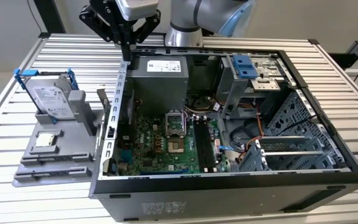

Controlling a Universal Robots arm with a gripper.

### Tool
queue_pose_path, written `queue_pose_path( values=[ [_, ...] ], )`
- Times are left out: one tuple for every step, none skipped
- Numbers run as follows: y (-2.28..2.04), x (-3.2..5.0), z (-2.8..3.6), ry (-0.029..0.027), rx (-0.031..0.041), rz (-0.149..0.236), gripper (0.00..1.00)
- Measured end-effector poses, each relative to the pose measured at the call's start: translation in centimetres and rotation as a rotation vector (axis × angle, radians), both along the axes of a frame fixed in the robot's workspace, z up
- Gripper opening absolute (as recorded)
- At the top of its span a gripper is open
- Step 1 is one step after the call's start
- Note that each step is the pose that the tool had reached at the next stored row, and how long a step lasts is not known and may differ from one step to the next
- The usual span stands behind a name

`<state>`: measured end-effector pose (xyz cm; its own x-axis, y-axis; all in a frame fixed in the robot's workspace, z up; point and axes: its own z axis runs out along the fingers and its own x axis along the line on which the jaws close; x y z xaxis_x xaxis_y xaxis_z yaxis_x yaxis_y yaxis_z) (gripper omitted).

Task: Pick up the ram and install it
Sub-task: 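Reach for the ram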

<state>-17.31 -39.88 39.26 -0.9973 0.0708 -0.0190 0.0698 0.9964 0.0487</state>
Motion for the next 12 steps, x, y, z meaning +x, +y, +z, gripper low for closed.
queue_pose_path(
  values=[
    [0.0, -0.2, 0.0, 0.0, 0.0, 0.0, 0.0],
    [0.0, -0.41, 0.0, 0.0, 0.0, 0.0, 0.0],
    [0.0, -0.63, 0.0, 0.0, 0.0, 0.0, 0.0],
    [0.0, -0.83, 0.0, 0.0, 0.0, 0.0, 0.0],
    [0.0, -1.03, 0.0, 0.0, 0.0, 0.0, 0.0],
    [0.0, -1.24, 0.0, 0.0, 0.0001, 0.0, 0.0],
    [0.0, -1.43, 0.0, -0.0001, 0.0, 0.0, 0.0],
    [0.0, -1.59, 0.0, 0.0, 0.0, 0.0, 0.0],
    [0.0, -1.73, 0.0, 0.0, 0.0, 0.001, 0.0],
    [0.0, -1.85, 0.0, -0.0001, 0.0, 0.001, 0.0],
    [0.0, -1.96, 0.0, 0.0, 0.0, 0.001, 0.0],
    [0.0, -2.07, 0.0, 0.0, 0.0, 0.001, 0.0]
  ],
)
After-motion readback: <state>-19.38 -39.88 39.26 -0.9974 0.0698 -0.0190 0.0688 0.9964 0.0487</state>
